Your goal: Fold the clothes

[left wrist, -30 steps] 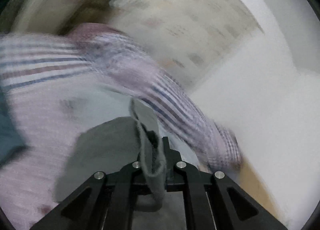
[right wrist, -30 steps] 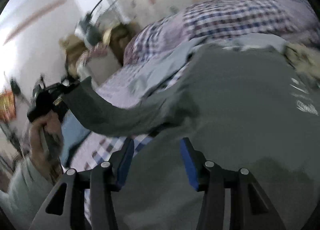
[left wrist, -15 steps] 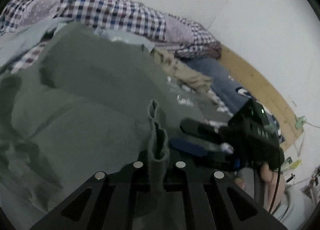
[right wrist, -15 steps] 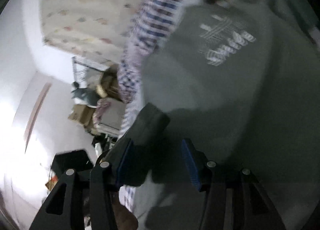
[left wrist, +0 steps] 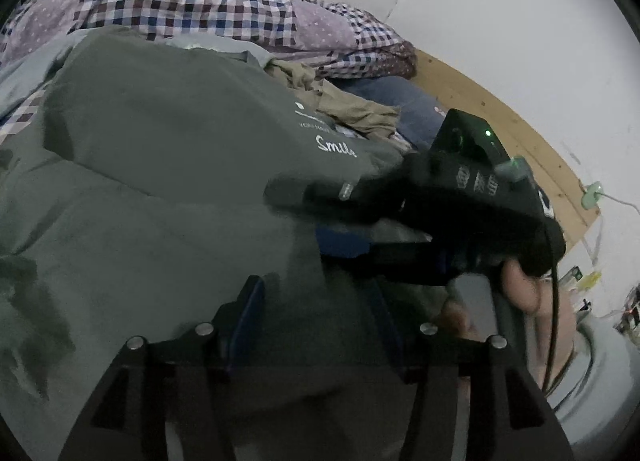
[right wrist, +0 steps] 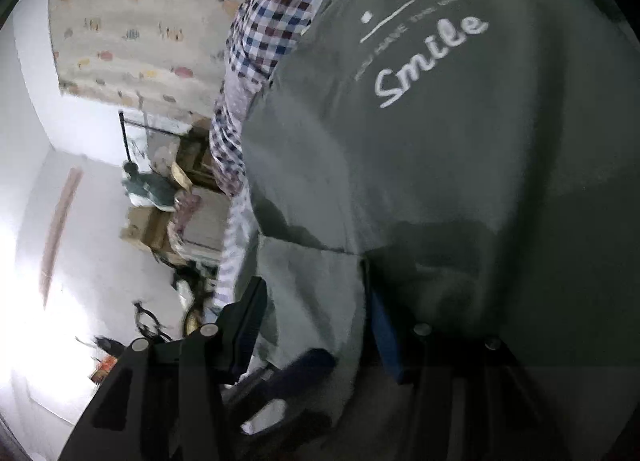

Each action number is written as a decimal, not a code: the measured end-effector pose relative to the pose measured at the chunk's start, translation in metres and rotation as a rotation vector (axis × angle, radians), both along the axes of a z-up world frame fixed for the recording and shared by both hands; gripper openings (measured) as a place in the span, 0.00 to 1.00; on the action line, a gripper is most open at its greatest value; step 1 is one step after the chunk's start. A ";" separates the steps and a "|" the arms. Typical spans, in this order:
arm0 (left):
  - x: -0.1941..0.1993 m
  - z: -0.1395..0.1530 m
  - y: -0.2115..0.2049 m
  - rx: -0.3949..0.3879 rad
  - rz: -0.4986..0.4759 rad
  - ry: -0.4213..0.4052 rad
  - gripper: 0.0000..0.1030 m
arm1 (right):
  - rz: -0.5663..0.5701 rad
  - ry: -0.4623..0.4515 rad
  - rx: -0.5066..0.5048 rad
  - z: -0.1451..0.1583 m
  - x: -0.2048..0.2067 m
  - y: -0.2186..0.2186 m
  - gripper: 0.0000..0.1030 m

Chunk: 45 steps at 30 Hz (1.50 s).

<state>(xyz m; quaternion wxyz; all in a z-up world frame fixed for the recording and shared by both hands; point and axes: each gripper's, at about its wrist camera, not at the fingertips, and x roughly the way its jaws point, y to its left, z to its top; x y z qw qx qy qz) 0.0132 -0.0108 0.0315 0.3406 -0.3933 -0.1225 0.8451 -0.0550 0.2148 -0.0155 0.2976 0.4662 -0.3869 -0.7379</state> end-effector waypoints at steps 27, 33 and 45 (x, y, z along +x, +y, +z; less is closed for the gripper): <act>-0.045 0.011 -0.179 0.035 0.534 -0.062 0.67 | -0.058 0.144 0.712 0.109 -0.130 0.049 0.04; -0.057 -0.004 -0.176 -0.068 0.561 -0.127 0.67 | -0.086 0.132 0.632 0.092 -0.101 0.073 0.35; -0.054 -0.012 -0.191 -0.060 0.621 -0.173 0.67 | -0.053 0.176 0.682 0.069 -0.053 0.074 0.23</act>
